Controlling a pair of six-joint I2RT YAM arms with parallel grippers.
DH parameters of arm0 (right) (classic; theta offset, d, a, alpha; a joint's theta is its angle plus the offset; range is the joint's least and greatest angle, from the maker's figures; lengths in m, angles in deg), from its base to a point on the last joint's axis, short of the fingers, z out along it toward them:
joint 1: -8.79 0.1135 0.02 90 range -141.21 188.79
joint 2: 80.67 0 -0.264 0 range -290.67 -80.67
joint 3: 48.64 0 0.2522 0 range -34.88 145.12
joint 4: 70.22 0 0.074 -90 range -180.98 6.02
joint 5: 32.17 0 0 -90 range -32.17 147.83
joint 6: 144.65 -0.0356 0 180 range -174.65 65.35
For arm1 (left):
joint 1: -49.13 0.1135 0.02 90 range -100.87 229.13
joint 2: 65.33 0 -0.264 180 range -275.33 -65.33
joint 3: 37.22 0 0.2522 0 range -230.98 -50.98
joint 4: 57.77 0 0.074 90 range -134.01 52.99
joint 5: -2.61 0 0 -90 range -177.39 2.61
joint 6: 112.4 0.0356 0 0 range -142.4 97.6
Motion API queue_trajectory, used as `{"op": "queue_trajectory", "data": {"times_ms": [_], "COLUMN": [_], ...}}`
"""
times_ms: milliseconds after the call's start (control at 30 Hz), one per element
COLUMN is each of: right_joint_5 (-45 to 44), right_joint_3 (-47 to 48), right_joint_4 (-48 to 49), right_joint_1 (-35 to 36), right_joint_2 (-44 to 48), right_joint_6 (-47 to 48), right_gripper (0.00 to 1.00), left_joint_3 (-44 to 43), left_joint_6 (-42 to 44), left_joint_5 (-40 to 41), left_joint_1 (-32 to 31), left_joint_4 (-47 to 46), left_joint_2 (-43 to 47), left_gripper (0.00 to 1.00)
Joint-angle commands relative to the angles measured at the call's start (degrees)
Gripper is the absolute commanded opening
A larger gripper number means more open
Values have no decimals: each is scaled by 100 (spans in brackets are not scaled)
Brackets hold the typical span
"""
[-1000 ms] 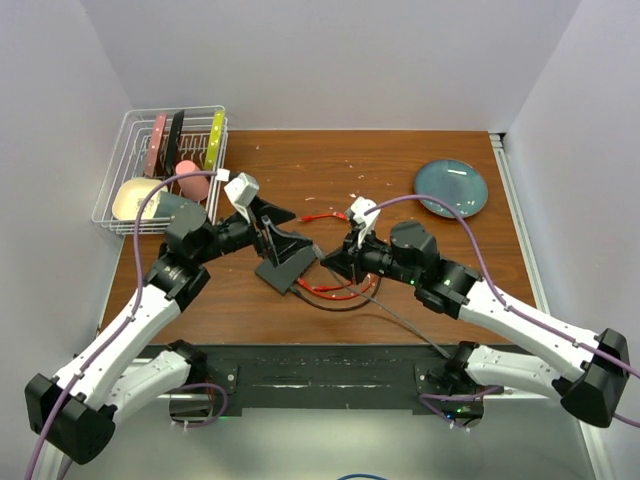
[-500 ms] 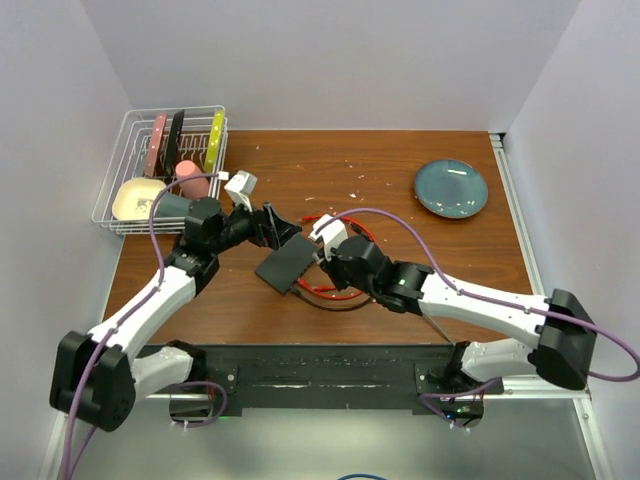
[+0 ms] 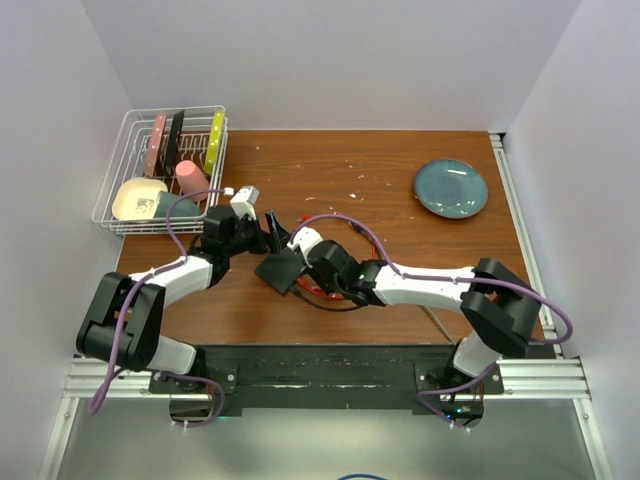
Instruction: Insert the plug into the switch port
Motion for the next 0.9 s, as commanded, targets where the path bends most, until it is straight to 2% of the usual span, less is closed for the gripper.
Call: {"op": "queue_trajectory", "data": {"times_ms": [0,233,500,867], "right_joint_5": [189,365,259,356], "right_joint_3": [279,516,710,447], "right_joint_4": [433,425,214,-67], "right_joint_1": [-193,-264,-273,-273], "right_joint_2": [-266,-926,-1374,-1181], "right_joint_6": [104,43,-107,-335], "right_gripper": [0,0,0,0], "left_joint_3": [89,151,142,151], "left_joint_6": [-76,-181,-155,-190], "left_joint_5": [393,217,67,15], "left_joint_1": [25,25,25,25], "left_joint_4": [-596,-948,-1010,-1028], "left_joint_2": [-210,-720,-835,-817], "left_gripper": [91,87,81,79]}}
